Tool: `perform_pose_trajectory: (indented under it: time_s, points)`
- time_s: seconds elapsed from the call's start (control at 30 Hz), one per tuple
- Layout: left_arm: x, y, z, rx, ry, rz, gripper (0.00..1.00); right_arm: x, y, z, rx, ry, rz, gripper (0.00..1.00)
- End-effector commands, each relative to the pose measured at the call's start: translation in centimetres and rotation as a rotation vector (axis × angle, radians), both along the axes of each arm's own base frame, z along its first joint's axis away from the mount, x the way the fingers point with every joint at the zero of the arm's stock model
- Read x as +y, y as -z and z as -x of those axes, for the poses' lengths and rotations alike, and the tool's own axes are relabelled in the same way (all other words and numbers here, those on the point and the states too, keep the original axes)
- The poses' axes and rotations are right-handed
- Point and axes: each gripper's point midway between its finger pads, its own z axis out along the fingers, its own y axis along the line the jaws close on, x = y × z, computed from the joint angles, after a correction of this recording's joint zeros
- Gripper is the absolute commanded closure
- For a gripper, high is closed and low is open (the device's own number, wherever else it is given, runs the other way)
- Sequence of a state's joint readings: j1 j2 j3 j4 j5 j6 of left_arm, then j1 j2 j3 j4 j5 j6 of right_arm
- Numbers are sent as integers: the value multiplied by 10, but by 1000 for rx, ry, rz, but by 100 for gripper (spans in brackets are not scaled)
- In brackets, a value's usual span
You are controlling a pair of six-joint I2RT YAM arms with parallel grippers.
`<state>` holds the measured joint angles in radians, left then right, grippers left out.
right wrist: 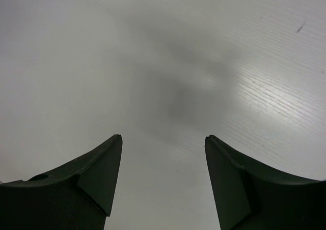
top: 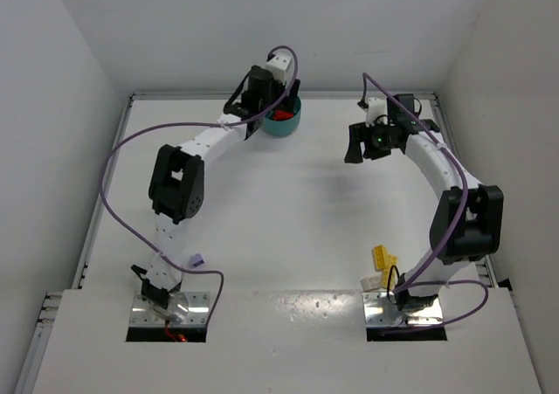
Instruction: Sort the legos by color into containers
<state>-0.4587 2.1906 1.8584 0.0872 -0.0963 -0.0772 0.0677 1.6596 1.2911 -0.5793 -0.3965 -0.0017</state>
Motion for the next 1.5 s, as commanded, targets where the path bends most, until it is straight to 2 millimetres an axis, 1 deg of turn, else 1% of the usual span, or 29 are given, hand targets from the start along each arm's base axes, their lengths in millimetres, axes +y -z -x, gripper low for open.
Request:
perform_pose_trajectory:
  time_s: [0.0, 0.07, 0.1, 0.13, 0.17, 0.2, 0.23, 0.27, 0.3, 0.33, 0.37, 0.4, 0.43, 0.47, 0.5, 0.53, 0.57, 0.6, 0.63, 0.7, 0.73, 0.77, 0.83, 0.87, 1.0, 1.13, 1.17, 1.33, 1.47]
  points:
    - [18, -115, 30, -141, 41, -85, 0, 0, -37, -1, -124, -58, 24, 33]
    - [27, -112, 43, -92, 87, -93, 0, -5, -38, 2, -139, -76, 44, 33]
    - [33, -108, 48, -55, 90, -88, 0, -8, -37, 11, -113, -85, 61, 33]
    - [45, -114, 53, -38, 95, -77, 0, -13, -37, 17, -124, -132, 110, 31]
    - [52, -113, 58, -13, 100, -81, 0, -15, -32, 24, -105, -166, 130, 31]
    - [60, -99, 66, 57, 99, -73, 0, -19, -30, 40, -56, -195, 155, 31]
    - [74, -97, 69, 76, 104, -65, 0, -23, -30, 49, -38, -219, 182, 31]
    - [86, -91, 82, 102, 98, -58, 0, -27, -25, 57, -18, -267, 216, 31]
    - [95, -87, 89, 114, 84, -61, 0, -32, -22, 77, 50, -291, 234, 31]
    - [109, -83, 94, 128, 63, -63, 0, -41, -18, 86, 90, -295, 267, 31]
    - [121, -60, 103, 177, 35, -82, 0, -46, -18, 96, 109, -333, 297, 31]
    - [128, -68, 113, 163, 25, -78, 0, -50, -12, 109, 157, -356, 313, 33]
    - [139, -66, 117, 164, 7, -76, 0, -59, -7, 133, 244, -373, 331, 33]
    - [147, -46, 126, 206, -10, -89, 0, -63, -3, 144, 283, -402, 345, 35]
    - [153, -46, 130, 197, -20, -86, 0, -66, -2, 155, 312, -414, 357, 35]
    - [155, -54, 137, 175, -20, -80, 0, -71, 4, 175, 397, -425, 365, 36]
    - [163, -53, 138, 168, -44, -81, 0, -72, 6, 184, 430, -441, 361, 36]
    - [171, -44, 142, 188, -58, -85, 0, -74, 11, 193, 486, -450, 361, 36]
    - [171, -39, 144, 199, -57, -87, 0, -74, 14, 206, 550, -451, 349, 36]
    - [185, -44, 145, 187, -92, -69, 0, -70, 17, 215, 619, -430, 318, 36]
    - [189, -38, 146, 202, -105, -62, 0, -68, 21, 219, 647, -427, 315, 36]
    - [189, -38, 146, 202, -105, -61, 0, -66, 24, 220, 676, -422, 313, 36]
    - [201, -37, 147, 206, -123, -55, 0, -62, 31, 228, 741, -398, 283, 36]
    - [199, -41, 149, 197, -111, -49, 0, -62, 34, 232, 769, -393, 279, 36]
    - [216, -36, 150, 209, -148, -47, 0, -63, 47, 250, 879, -407, 282, 36]
    - [221, -30, 151, 219, -149, -39, 0, -59, 54, 254, 962, -385, 253, 37]
    - [226, -26, 149, 231, -163, -31, 0, -61, 56, 254, 974, -387, 262, 38]
    - [227, -20, 145, 242, -166, -20, 0, -62, 67, 235, 976, -322, 295, 38]
    - [227, -27, 142, 222, -166, -17, 0, -68, 77, 226, 953, -285, 344, 40]
